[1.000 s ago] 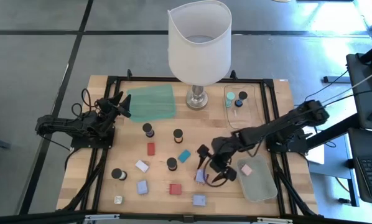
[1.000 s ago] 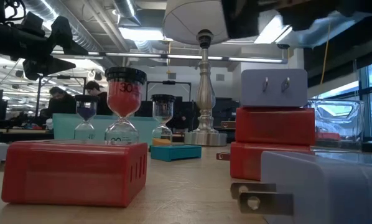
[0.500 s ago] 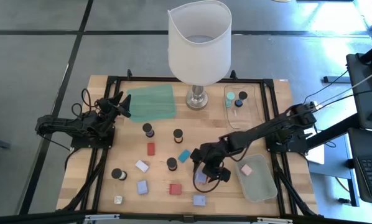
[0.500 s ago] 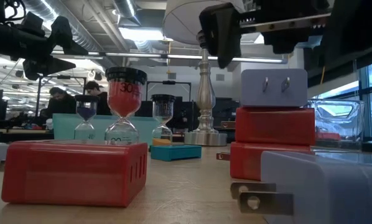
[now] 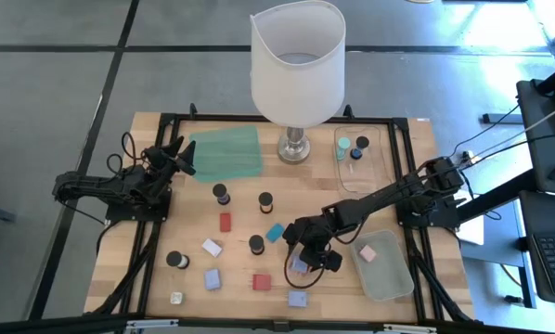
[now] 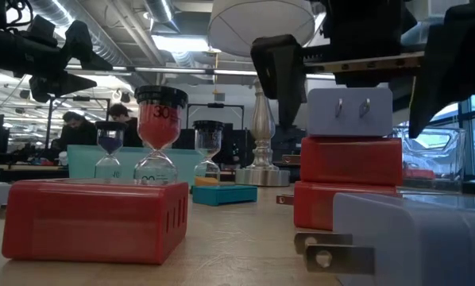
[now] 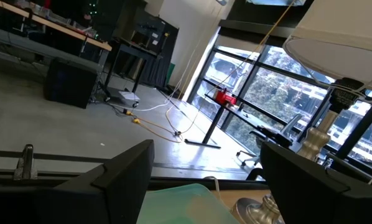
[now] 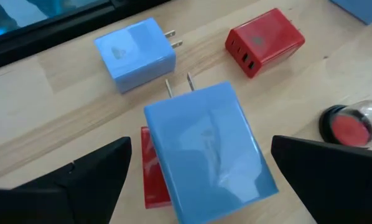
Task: Pick & Place Office items
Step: Put the top violet charger adapter into the gray bin
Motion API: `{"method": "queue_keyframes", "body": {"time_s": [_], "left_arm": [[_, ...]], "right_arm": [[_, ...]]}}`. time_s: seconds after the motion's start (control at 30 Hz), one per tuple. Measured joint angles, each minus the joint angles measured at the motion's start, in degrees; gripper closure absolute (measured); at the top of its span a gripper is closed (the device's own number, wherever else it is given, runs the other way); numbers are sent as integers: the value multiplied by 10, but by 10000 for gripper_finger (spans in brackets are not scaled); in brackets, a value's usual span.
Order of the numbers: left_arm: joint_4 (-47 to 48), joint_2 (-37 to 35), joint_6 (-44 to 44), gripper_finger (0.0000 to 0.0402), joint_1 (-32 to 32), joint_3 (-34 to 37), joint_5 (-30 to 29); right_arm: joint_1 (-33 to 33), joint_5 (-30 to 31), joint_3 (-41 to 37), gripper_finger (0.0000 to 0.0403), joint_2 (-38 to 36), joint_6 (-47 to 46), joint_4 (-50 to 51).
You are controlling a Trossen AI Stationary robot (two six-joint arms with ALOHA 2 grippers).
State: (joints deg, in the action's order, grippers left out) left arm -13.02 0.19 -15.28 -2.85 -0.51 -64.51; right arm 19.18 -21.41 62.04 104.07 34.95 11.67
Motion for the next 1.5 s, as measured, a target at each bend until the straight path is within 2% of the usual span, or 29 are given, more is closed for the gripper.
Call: {"method": "queue_keyframes", "body": {"time_s": [0.23, 0.8, 1.5], "left_arm": [[0, 0, 0, 111, 0, 0, 0], [0, 0, 0, 111, 0, 0, 0], [0, 0, 0, 111, 0, 0, 0]], "right_arm": [[0, 4, 0, 45, 1, -15, 0], [0, 25, 0, 173, 1, -60, 0], [2, -7, 0, 177, 0, -131, 2]]}}
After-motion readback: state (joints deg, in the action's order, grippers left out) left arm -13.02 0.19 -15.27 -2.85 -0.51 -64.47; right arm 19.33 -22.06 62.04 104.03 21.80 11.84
